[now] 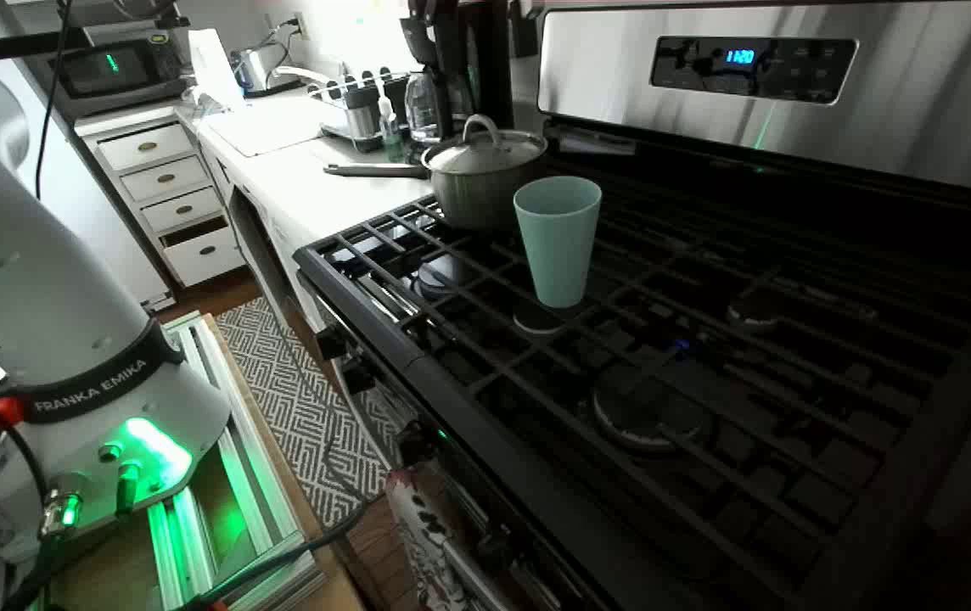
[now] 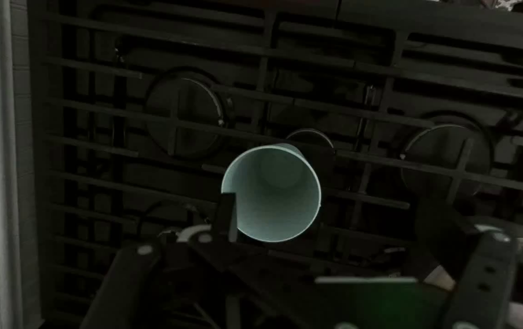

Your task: Remove the lid from the pot, put it on the stove and then pour the contents of the cup on the stove into the pot

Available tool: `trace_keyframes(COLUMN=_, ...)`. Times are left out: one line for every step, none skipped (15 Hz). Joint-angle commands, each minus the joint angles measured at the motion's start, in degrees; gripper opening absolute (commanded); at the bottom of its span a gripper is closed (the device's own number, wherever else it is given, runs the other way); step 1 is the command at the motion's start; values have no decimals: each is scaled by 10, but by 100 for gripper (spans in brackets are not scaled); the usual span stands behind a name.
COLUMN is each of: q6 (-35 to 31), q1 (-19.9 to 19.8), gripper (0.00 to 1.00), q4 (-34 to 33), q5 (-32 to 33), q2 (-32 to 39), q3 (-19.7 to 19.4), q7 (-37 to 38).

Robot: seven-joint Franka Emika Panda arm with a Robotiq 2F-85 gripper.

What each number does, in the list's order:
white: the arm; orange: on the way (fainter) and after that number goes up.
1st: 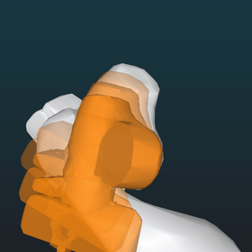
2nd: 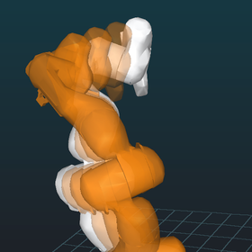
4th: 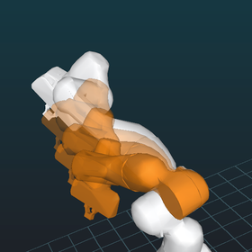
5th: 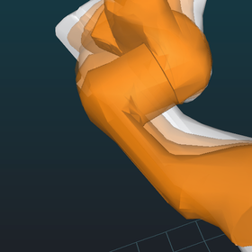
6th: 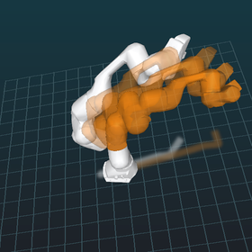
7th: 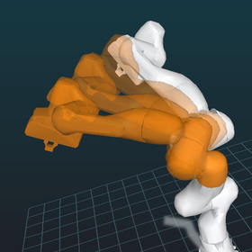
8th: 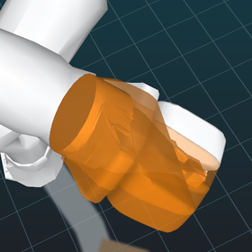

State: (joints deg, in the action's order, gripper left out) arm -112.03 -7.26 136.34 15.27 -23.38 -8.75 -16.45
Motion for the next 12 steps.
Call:
trace_keyframes(q6=1, q1=2, gripper=100, q4=-1, q5=1, q2=0, q3=-2, q7=1)
trace_keyframes(q6=1, q1=2, gripper=100, q4=-1, q5=1, q2=0, q3=-2, q7=1)
trace_keyframes(q6=1, q1=2, gripper=100, q4=-1, q5=1, q2=0, q3=-2, q7=1)
trace_keyframes(q6=1, q1=2, gripper=100, q4=-1, q5=1, q2=0, q3=-2, q7=1)
trace_keyframes(q6=1, q1=2, gripper=100, q4=-1, q5=1, q2=0, q3=-2, q7=1)
trace_keyframes(q6=1, q1=2, gripper=100, q4=-1, q5=1, q2=0, q3=-2, q7=1)
trace_keyframes(q6=7, q1=5, gripper=100, q4=-1, q5=-4, q2=3, q3=2, q7=7)
trace_keyframes(q6=15, q1=12, gripper=100, q4=-1, q5=-10, q2=4, q3=7, q7=7)
trace_keyframes(q6=25, q1=19, gripper=100, q4=-2, q5=-15, q2=6, q3=15, q7=12)
trace_keyframes(q6=37, q1=26, gripper=100, q4=-4, q5=-25, q2=8, q3=25, q7=28)
trace_keyframes(q6=39, q1=33, gripper=100, q4=-5, q5=-34, q2=9, q3=35, q7=50)
trace_keyframes(q6=36, q1=39, gripper=100, q4=-6, q5=-45, q2=12, q3=50, q7=92)
